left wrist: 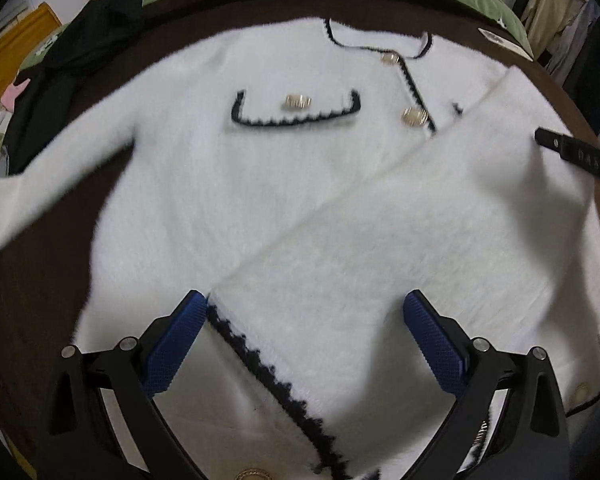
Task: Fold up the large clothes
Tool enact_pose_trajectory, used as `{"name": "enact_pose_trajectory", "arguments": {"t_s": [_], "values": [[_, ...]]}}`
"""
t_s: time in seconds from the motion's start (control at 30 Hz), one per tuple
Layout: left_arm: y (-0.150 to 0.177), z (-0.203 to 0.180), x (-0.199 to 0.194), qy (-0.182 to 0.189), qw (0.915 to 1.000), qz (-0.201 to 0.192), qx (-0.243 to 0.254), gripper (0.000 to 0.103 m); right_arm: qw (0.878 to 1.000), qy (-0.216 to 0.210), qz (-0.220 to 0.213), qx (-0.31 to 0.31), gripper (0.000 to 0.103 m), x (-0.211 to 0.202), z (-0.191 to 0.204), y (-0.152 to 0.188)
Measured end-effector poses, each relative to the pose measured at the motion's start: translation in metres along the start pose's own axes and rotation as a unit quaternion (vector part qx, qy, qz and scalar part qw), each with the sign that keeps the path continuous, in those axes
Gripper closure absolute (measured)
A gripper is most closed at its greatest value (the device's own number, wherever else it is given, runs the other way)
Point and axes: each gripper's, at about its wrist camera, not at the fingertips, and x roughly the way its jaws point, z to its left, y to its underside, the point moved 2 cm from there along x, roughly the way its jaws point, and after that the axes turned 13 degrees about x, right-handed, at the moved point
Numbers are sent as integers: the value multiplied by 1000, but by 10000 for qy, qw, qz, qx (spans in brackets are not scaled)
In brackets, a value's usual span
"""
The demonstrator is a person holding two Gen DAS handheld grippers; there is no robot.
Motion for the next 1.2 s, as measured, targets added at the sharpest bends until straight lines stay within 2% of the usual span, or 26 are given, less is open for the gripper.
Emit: {"name": "enact_pose_trajectory", "arguments": {"t_s": [0.2, 0.27, 0.53, 0.57, 0.67, 0.77, 0.97, 1.2], "values": [[10, 4, 6, 150, 9997, -89, -175, 5, 9999, 20, 54, -106, 52, 27, 0, -2], [10, 2, 7, 97, 9998, -112, -124, 5, 10000, -29, 78, -39, 51, 31, 0, -4], [8, 4, 6, 141, 9998, 12, -160, 5, 9999, 97, 109, 19, 48, 31, 3, -7], [7, 5, 7, 164, 9997, 33, -172, 5, 9998, 136, 117, 12, 46, 30, 5, -8], [2, 8, 7, 225, 9995, 97, -193, 5, 9998, 183, 105, -47, 29, 19, 14, -9], [-5, 16, 1, 232, 9995, 74, -223, 6, 9993, 227, -17, -282, 26, 0, 29, -11], [-24, 62, -20, 68, 9991, -222, -342, 6, 9982, -1, -220, -550, 18, -42, 71, -13], [-23, 143, -41, -272, 9964, -472, -644, 6, 9968, -319, -339, -658, 16, -75, 134, -2]]}}
